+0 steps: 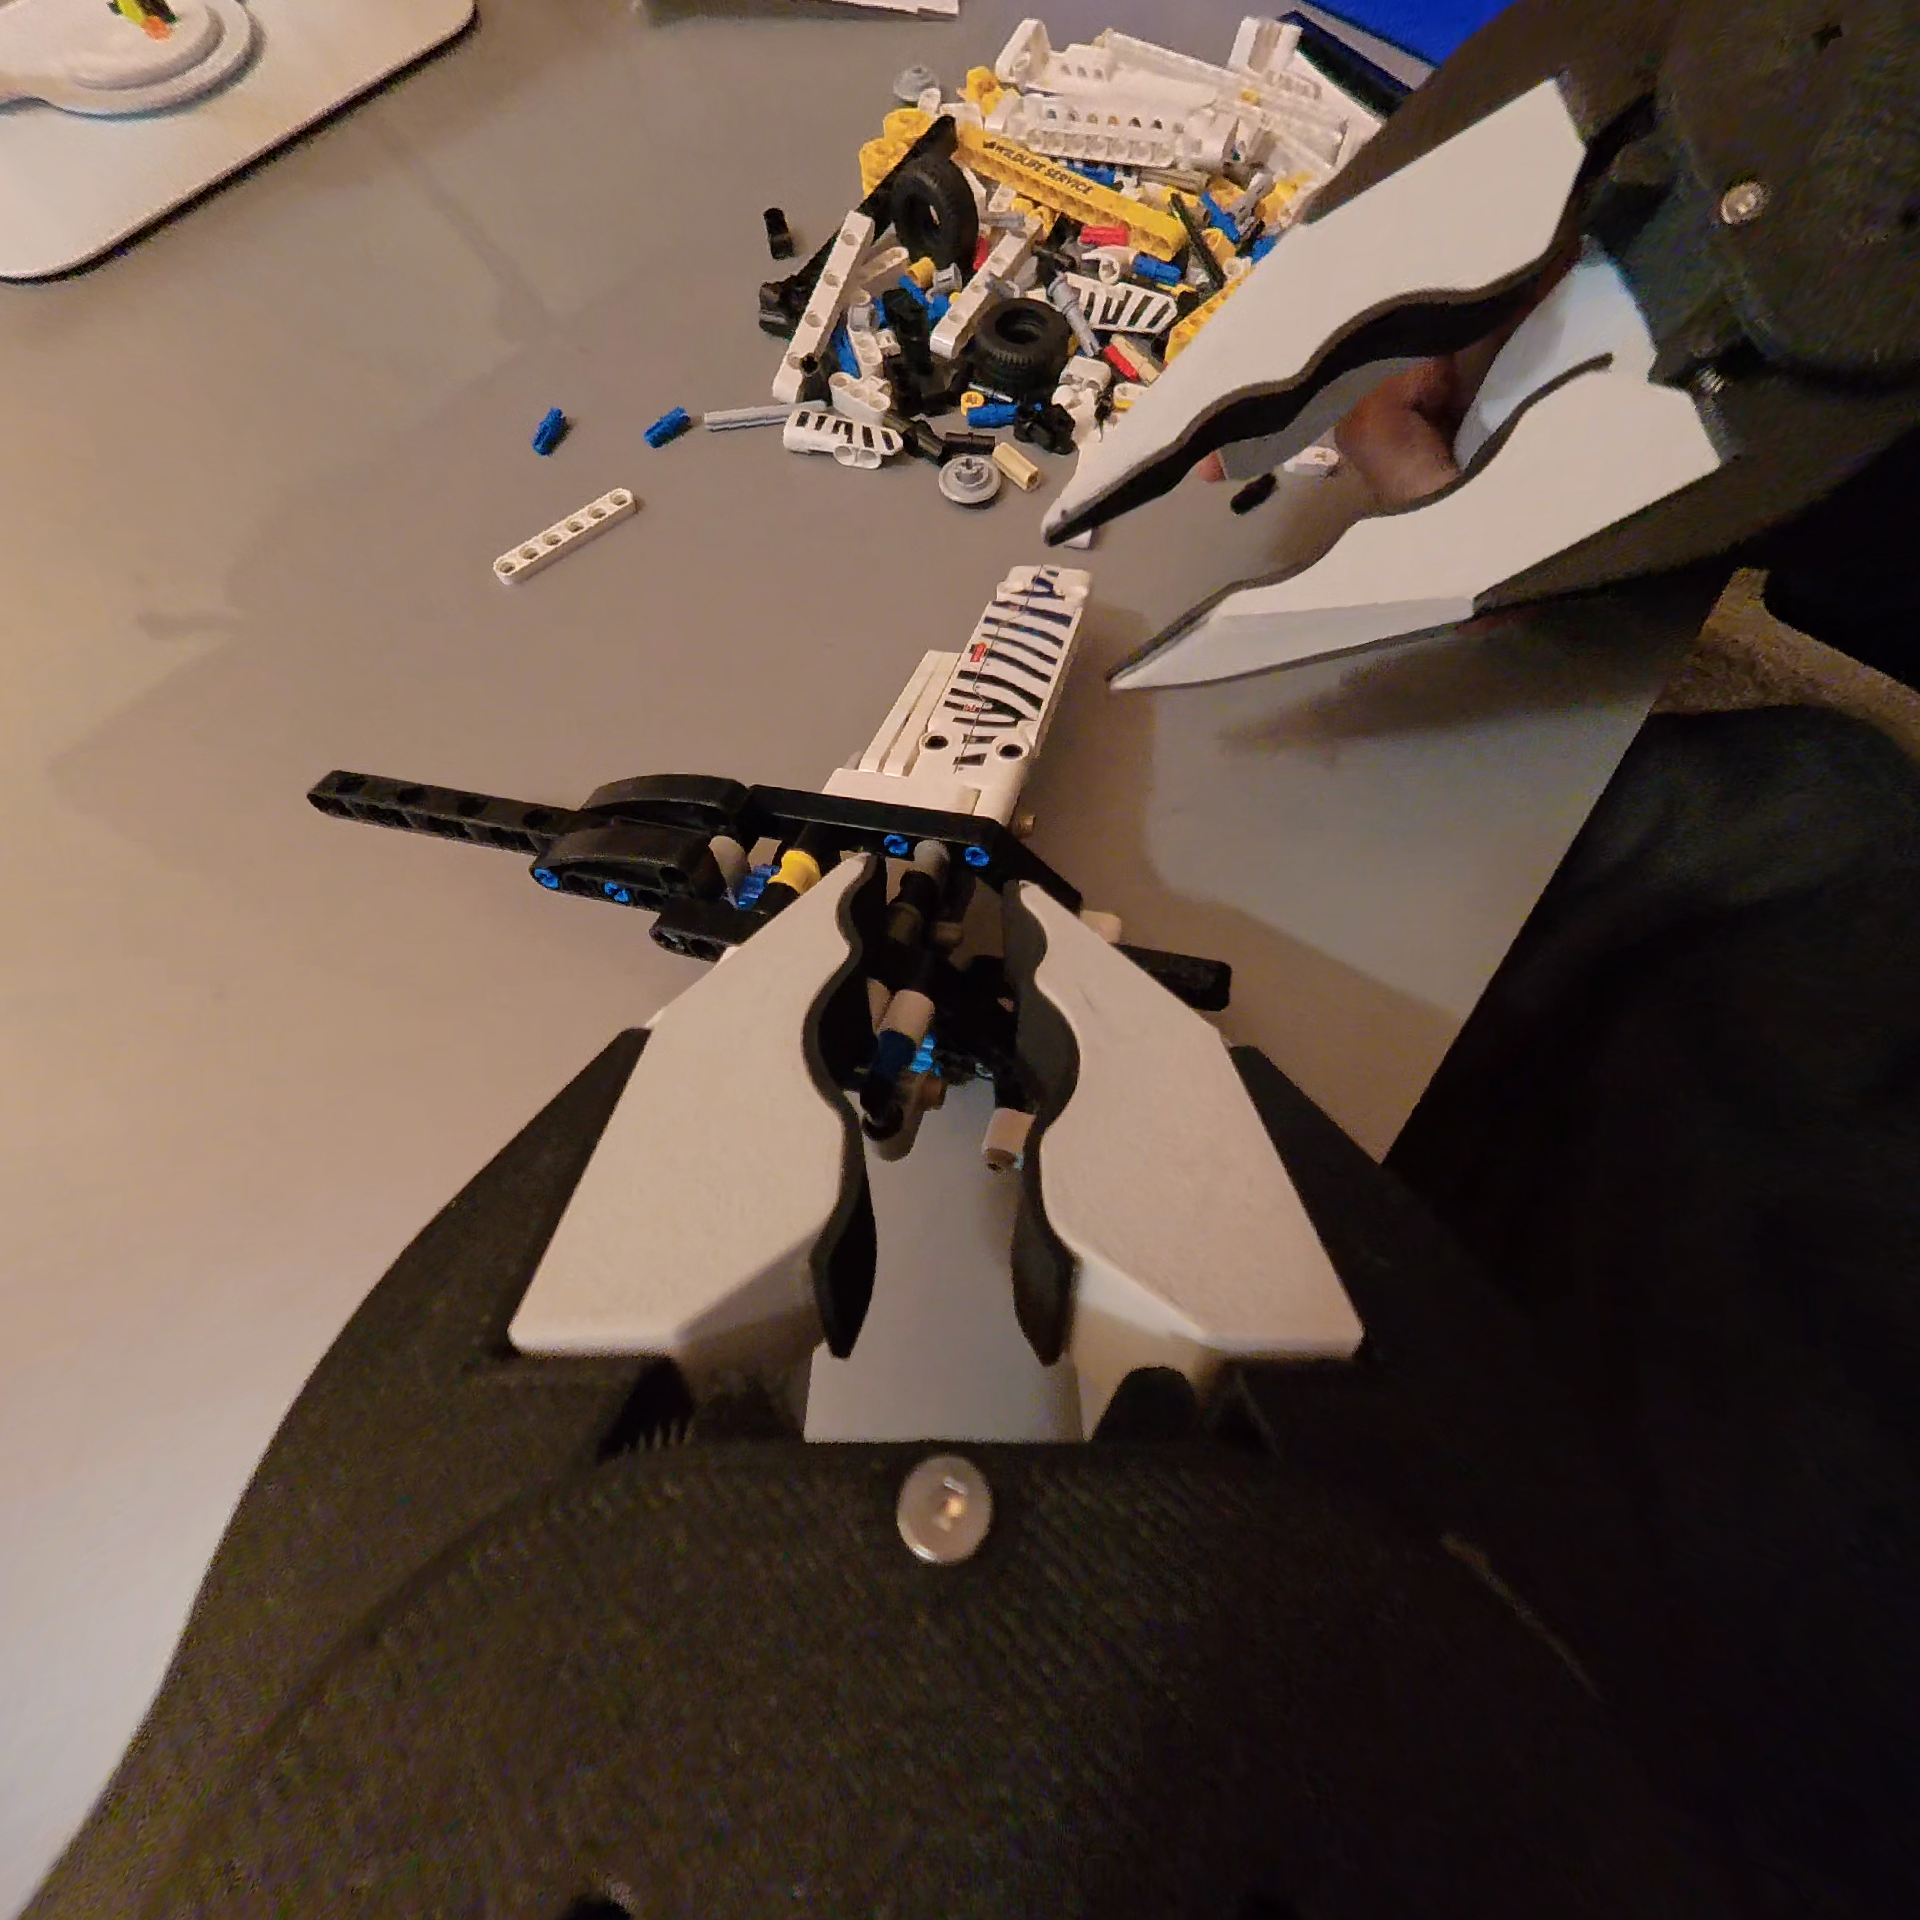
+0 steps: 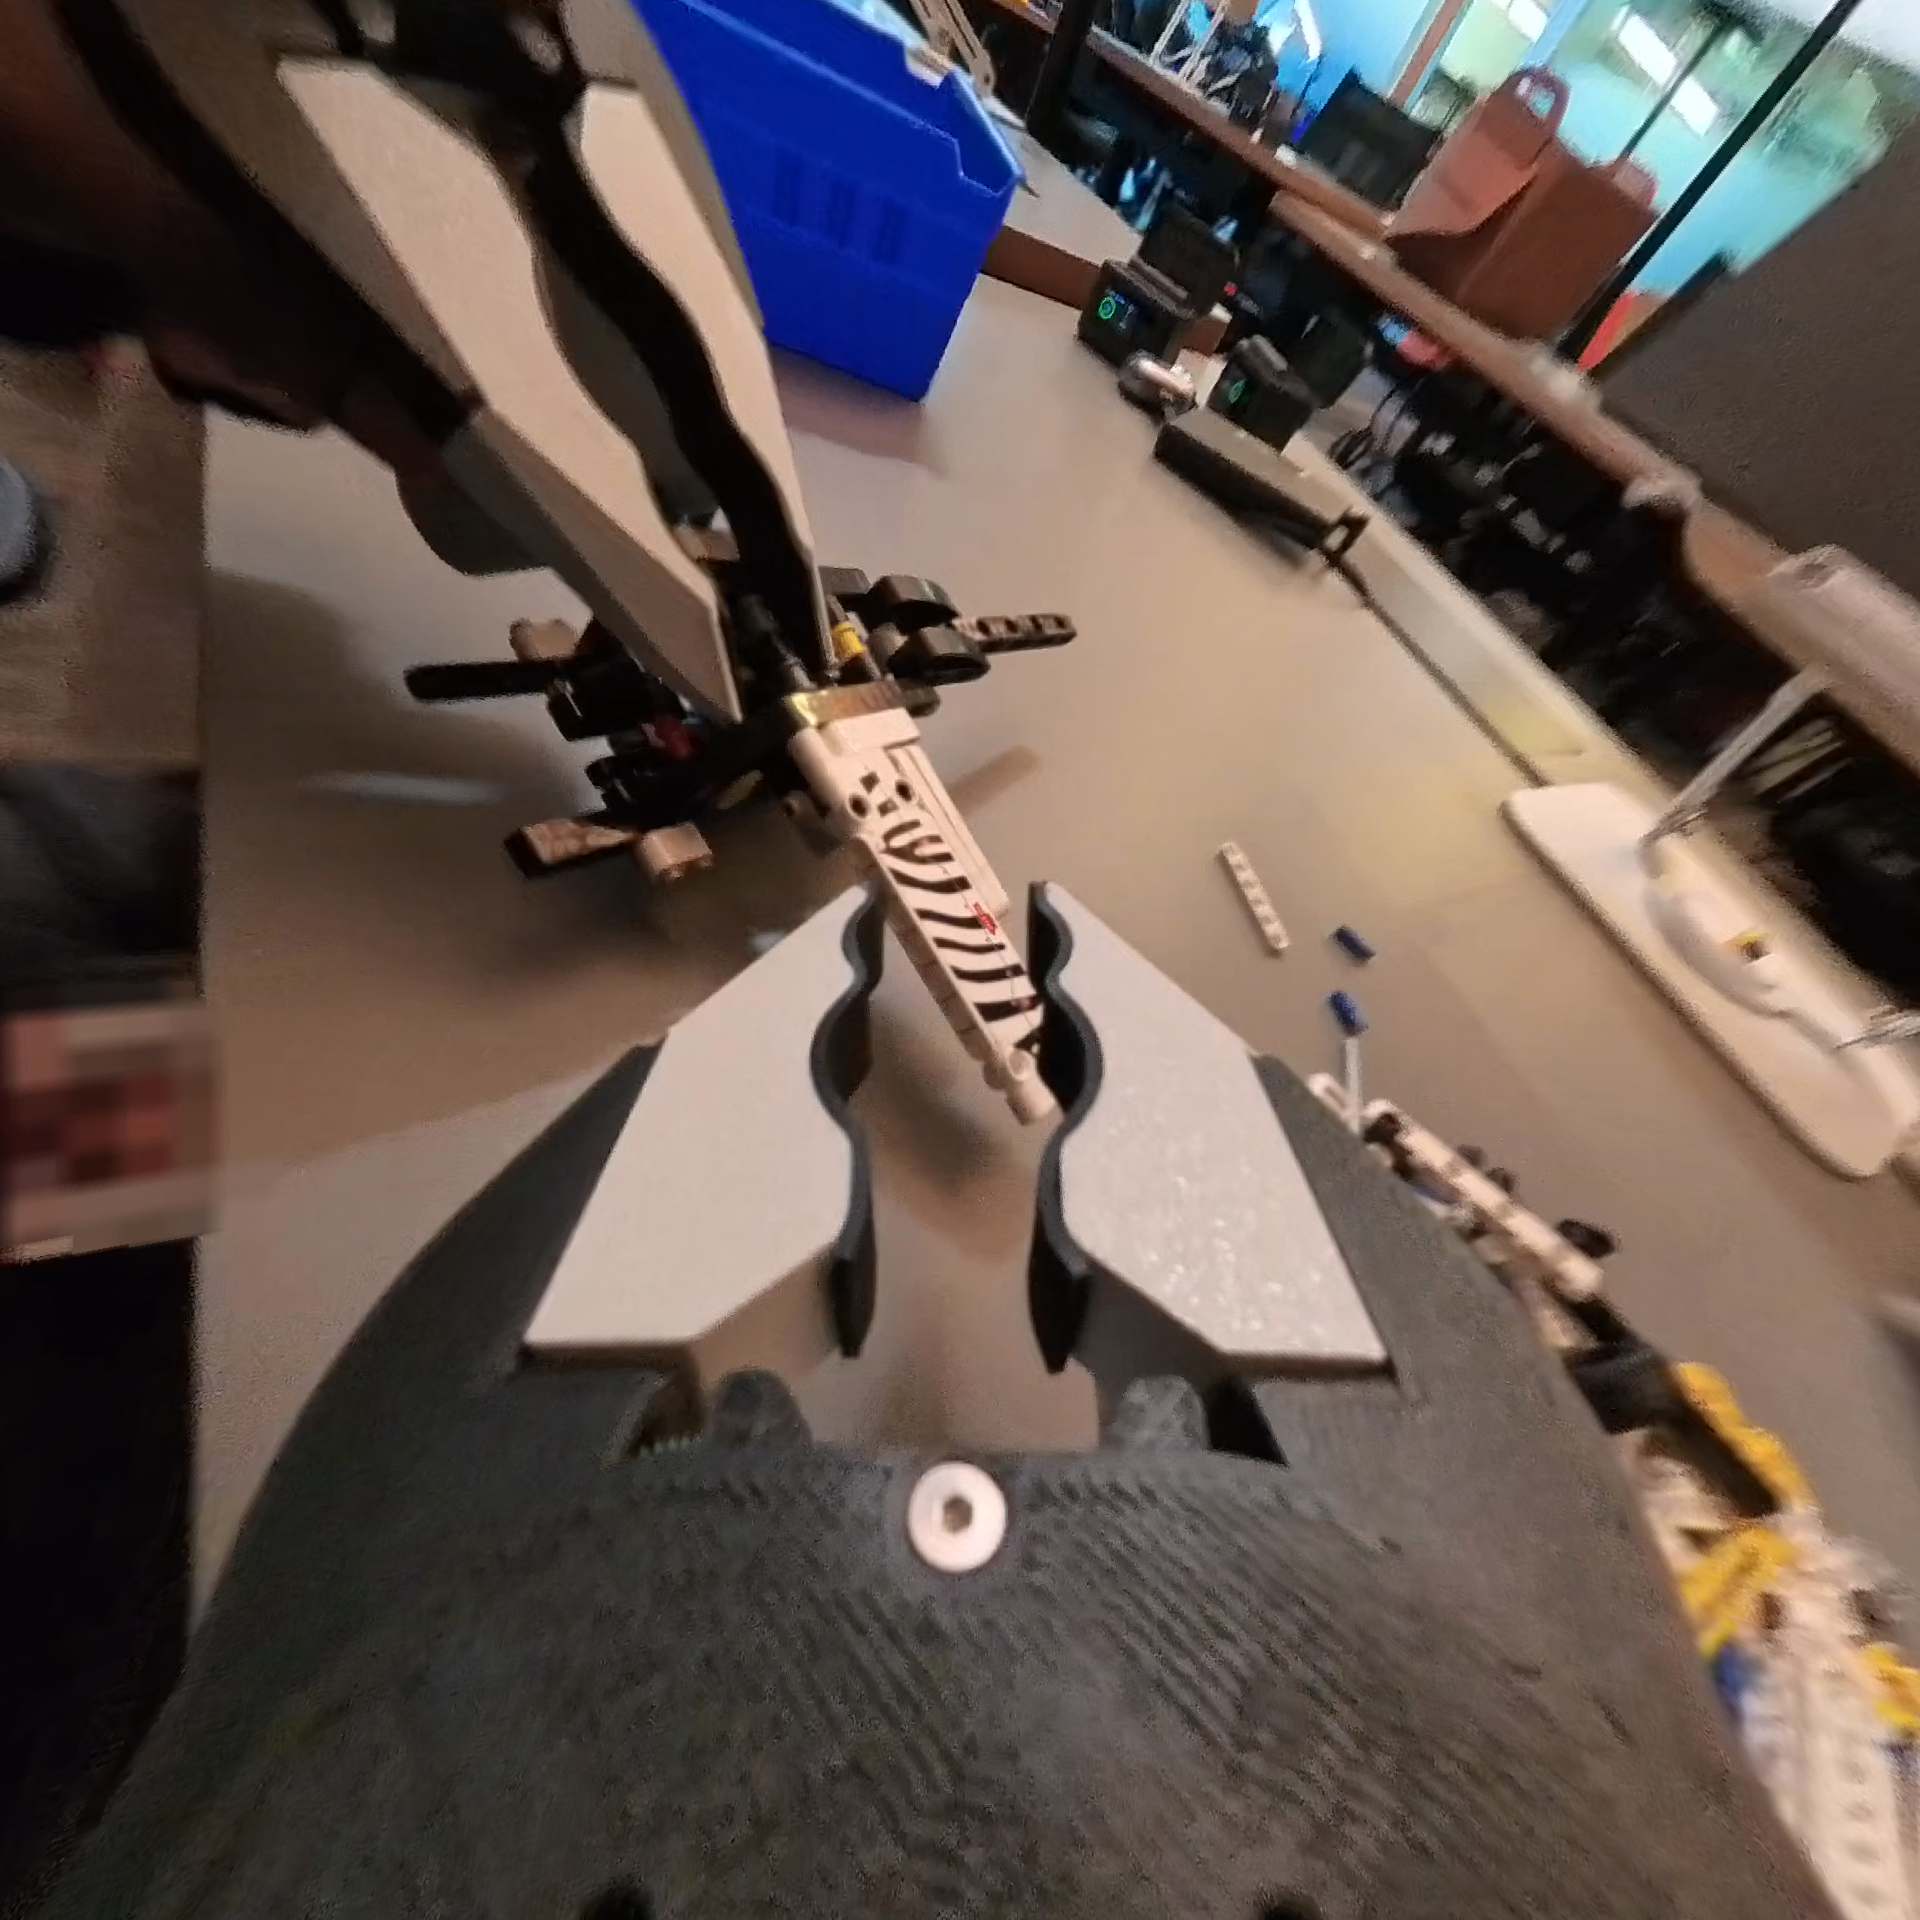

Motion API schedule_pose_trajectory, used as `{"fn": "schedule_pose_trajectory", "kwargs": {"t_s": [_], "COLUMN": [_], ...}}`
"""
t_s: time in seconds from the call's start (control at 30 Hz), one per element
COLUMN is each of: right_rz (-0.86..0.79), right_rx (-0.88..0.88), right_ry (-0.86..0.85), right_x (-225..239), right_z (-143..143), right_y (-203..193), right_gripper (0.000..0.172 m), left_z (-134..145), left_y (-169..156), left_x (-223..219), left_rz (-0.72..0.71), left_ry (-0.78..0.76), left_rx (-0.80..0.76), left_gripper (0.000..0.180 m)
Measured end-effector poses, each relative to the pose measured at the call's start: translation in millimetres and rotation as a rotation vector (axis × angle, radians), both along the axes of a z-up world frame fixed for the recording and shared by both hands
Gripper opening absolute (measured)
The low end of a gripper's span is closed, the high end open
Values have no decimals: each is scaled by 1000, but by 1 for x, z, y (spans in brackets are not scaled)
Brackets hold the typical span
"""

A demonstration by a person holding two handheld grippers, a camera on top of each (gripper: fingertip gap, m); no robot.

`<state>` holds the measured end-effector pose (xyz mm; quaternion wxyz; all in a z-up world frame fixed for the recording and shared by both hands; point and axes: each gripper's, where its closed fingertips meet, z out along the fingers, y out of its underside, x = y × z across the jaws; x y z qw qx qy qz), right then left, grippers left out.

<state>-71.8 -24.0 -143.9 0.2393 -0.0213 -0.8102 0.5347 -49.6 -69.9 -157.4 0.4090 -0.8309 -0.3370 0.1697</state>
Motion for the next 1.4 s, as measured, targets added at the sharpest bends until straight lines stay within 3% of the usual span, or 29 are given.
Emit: {"fn": "schedule_pose_trajectory", "kwargs": {"t_s": [0.3,0.4,0.57,1.0,1.27,1.4], "right_rz": [31,48,53,2,-19,-42], "right_rx": [289,327,336,305,306,308], "right_ry": [613,717,743,701,673,665], "right_x": [-6,-6,-8,-19,-19,-16], "right_z": [-13,-15,-19,-14,-11,-9], "right_y": [-19,-24,-28,-24,-26,-31], "right_gripper": [21,18,7,5,5,5], "left_z": [0,0,1,3,13,13], "left_y": [-1,0,3,6,5,-6], "left_x": [-5,-7,-12,-21,-19,-25], "left_rz": [-7,-10,-19,-68,25,164], "left_ry": [-7,-2,19,67,46,38], "left_rx": [5,-2,-23,-131,-90,-97], "left_gripper": [19,19,19,27,48,61]}}
